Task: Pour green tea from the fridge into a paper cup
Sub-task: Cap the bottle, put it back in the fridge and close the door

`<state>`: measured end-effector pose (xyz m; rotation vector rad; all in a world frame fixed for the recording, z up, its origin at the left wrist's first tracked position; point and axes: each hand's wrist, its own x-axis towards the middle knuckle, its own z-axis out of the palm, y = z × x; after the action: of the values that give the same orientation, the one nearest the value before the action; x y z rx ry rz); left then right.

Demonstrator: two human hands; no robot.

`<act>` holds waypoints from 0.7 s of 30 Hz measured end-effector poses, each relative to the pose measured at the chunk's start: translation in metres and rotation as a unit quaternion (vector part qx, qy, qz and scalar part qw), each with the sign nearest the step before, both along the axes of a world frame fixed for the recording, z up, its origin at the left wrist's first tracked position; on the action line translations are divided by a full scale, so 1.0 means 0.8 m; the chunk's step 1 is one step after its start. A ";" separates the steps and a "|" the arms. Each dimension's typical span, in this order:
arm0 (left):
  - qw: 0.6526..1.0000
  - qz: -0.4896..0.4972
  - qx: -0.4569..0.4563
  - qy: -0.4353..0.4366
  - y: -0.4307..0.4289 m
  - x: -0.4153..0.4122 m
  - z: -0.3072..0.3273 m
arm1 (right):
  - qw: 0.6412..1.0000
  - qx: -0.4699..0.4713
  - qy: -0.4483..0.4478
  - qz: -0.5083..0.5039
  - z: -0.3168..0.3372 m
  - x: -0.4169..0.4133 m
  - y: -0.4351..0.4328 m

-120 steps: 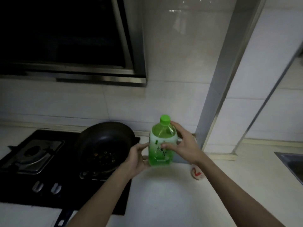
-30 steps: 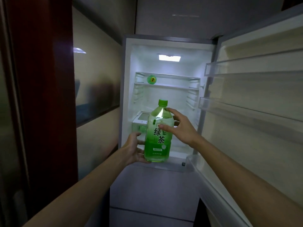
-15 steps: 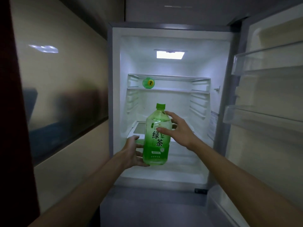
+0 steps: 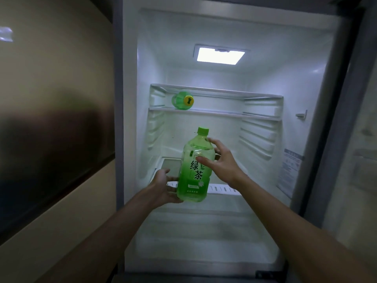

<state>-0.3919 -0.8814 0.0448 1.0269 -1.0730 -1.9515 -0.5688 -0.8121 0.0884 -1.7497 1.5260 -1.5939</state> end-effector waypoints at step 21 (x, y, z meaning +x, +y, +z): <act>0.990 0.098 -0.089 -0.052 -0.131 -0.097 0.018 | 0.999 -0.009 0.013 0.029 0.003 -0.077 -0.209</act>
<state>-0.4698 -0.9863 0.0589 1.1001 -1.1337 -1.6316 -0.6307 -0.9789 0.0910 -1.8148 1.4641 -1.5658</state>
